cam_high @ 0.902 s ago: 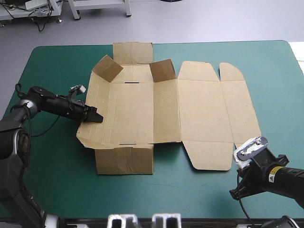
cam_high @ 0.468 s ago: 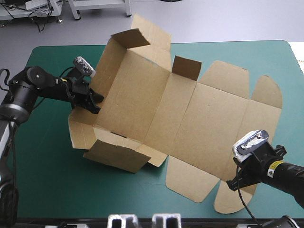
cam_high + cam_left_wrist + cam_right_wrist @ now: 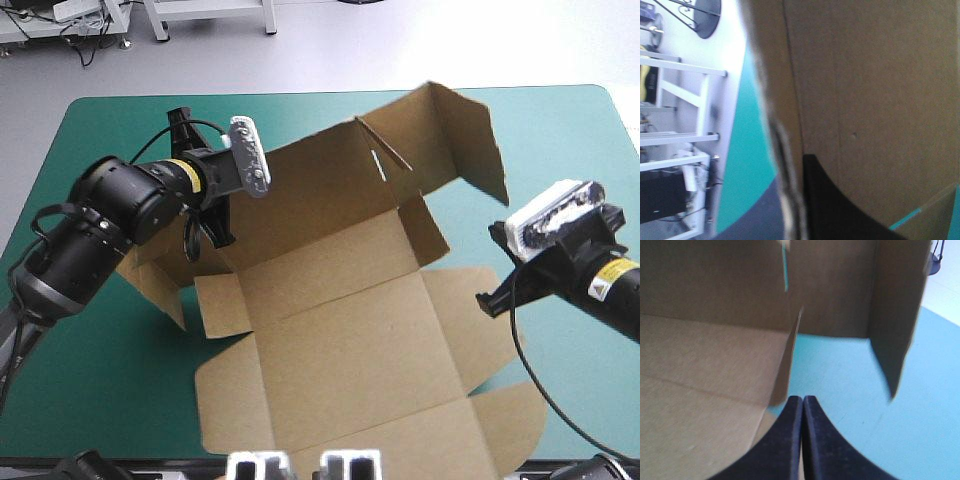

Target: Fold the box

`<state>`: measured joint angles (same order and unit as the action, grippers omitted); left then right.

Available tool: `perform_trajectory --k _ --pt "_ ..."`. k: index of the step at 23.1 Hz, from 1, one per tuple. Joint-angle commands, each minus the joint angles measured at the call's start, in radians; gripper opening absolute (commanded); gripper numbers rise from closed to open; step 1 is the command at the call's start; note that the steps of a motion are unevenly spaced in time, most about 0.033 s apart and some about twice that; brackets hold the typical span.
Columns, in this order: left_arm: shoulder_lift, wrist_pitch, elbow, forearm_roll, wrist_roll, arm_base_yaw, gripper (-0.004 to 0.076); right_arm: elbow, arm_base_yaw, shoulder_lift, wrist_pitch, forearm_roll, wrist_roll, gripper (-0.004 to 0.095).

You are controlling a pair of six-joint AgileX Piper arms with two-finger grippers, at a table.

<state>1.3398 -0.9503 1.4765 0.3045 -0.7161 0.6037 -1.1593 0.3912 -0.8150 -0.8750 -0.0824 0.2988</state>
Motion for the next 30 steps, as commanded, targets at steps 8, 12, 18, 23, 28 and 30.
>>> perform_trajectory --k 8,12,18,23,28,30 --pt "-0.031 0.096 -0.021 0.673 0.424 0.331 -0.0010 -0.499 -0.002 -0.294 -0.103 0.002 0.017 -0.0024" --pt "-0.031 0.114 -0.159 0.838 0.584 0.341 -0.0010 -0.669 -0.002 -0.402 -0.185 -0.004 0.017 -0.0024" --pt "-0.029 0.243 -0.354 1.284 1.040 0.322 -0.0010 -0.784 -0.061 -0.520 -0.221 -0.035 0.006 -0.0024" --pt "0.002 0.251 -0.359 1.239 1.078 0.290 -0.0010 -0.829 -0.237 -0.638 -0.319 -0.194 0.079 -0.0024" --pt "0.002 0.255 -0.435 1.328 1.094 0.290 -0.0010 -0.852 -0.338 -0.748 -0.365 -0.349 0.132 -0.0024" --pt "0.002 0.259 -0.505 1.461 1.204 0.290 -0.0010 -0.878 -0.338 -0.808 -0.365 -0.347 0.132 -0.0024"
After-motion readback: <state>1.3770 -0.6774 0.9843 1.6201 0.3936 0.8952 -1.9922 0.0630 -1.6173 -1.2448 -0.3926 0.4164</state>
